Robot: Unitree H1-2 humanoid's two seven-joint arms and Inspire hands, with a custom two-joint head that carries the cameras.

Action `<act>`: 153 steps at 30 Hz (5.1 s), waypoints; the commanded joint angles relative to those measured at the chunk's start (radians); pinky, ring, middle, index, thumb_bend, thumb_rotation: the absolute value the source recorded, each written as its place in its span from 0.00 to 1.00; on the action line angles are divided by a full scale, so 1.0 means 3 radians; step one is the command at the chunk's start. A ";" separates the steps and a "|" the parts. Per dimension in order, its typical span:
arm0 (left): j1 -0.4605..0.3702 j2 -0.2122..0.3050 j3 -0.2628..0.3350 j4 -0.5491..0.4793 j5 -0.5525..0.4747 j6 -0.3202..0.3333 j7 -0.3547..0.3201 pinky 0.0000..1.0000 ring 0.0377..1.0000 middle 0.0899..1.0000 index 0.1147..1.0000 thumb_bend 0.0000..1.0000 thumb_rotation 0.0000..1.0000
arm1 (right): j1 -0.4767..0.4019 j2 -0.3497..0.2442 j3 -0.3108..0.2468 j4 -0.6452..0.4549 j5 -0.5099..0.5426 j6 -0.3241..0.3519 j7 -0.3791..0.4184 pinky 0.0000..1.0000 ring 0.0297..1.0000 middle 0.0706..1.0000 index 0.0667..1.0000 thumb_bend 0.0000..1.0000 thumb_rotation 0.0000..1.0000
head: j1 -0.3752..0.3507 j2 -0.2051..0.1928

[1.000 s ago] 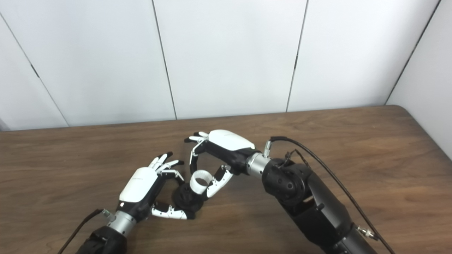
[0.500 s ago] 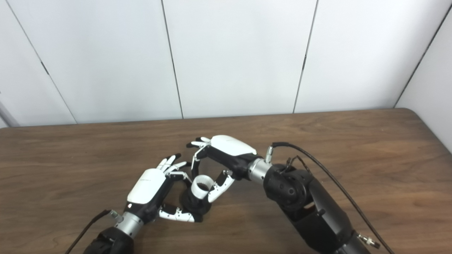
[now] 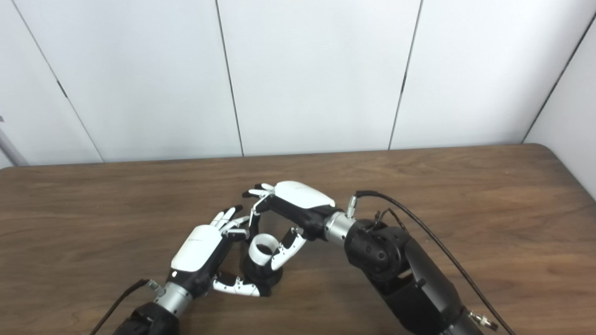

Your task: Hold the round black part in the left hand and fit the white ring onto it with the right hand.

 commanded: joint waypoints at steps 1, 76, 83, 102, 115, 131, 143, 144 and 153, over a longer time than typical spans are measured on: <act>0.0170 0.0016 -0.0115 0.0006 0.0022 -0.0005 -0.0195 1.00 1.00 0.86 0.41 0.52 0.05 | -0.0088 0.0031 -0.0012 -0.0057 -0.0004 -0.0107 -0.0064 1.00 1.00 0.94 0.44 0.52 0.13 | -0.0002 0.0009; 0.0119 -0.0043 -0.0174 -0.0034 0.0088 0.0122 -0.0185 1.00 1.00 0.86 0.41 0.52 0.05 | 0.0131 0.0045 -0.0213 -0.0260 0.0451 0.0175 0.0144 1.00 1.00 1.00 1.00 1.00 0.51 | 0.0022 -0.0002; 0.0073 -0.0034 -0.0219 0.0162 0.0303 0.0033 0.0052 1.00 1.00 0.85 0.41 0.52 0.05 | 0.0281 0.0117 -0.0446 -0.0212 0.0568 -0.0022 -0.0182 1.00 1.00 1.00 1.00 1.00 0.64 | -0.0007 -0.0062; -0.0114 -0.0104 -0.0300 0.0898 0.0721 -0.0067 0.0883 1.00 1.00 0.85 0.41 0.52 0.05 | 0.1549 -0.0039 -0.1410 -0.0445 0.1210 -0.0740 -0.0955 0.86 0.97 1.00 1.00 0.81 0.77 | -0.0056 -0.0231; -0.0220 -0.0097 -0.0318 0.1195 0.0766 -0.0068 0.1073 1.00 0.99 0.84 0.41 0.52 0.05 | 0.2704 0.0204 -0.1763 -0.0586 0.1619 -0.0923 -0.1300 0.86 0.96 1.00 1.00 0.54 0.75 | -0.0075 -0.0306; -0.0225 -0.0110 -0.0290 0.1166 0.0648 0.0006 0.0816 1.00 0.99 0.86 0.42 0.52 0.06 | 0.2629 0.0245 -0.1754 -0.0485 0.1500 -0.1041 -0.1426 0.82 0.94 0.96 0.96 0.46 0.64 | -0.0058 -0.0342; -0.0202 -0.0050 -0.0265 0.0884 0.0365 0.0198 -0.0006 1.00 1.00 1.00 0.65 1.00 0.45 | 0.2634 0.0204 -0.1702 -0.0555 0.1307 -0.0900 -0.1396 0.82 0.94 0.97 0.98 0.61 0.72 | -0.0055 -0.0333; -0.0202 -0.0048 -0.0265 0.0870 0.0346 0.0222 -0.0048 1.00 1.00 1.00 0.66 1.00 0.47 | 0.2633 0.0199 -0.1696 -0.0558 0.1291 -0.0885 -0.1392 0.82 0.95 0.97 0.98 0.63 0.72 | -0.0054 -0.0333; -0.0161 -0.0044 -0.0067 0.0575 0.0050 0.0406 -0.0275 1.00 1.00 1.00 0.79 1.00 0.48 | 0.2617 0.0149 -0.1646 -0.0543 0.1246 -0.0855 -0.1386 0.83 0.96 0.99 0.99 0.67 0.70 | -0.0044 -0.0373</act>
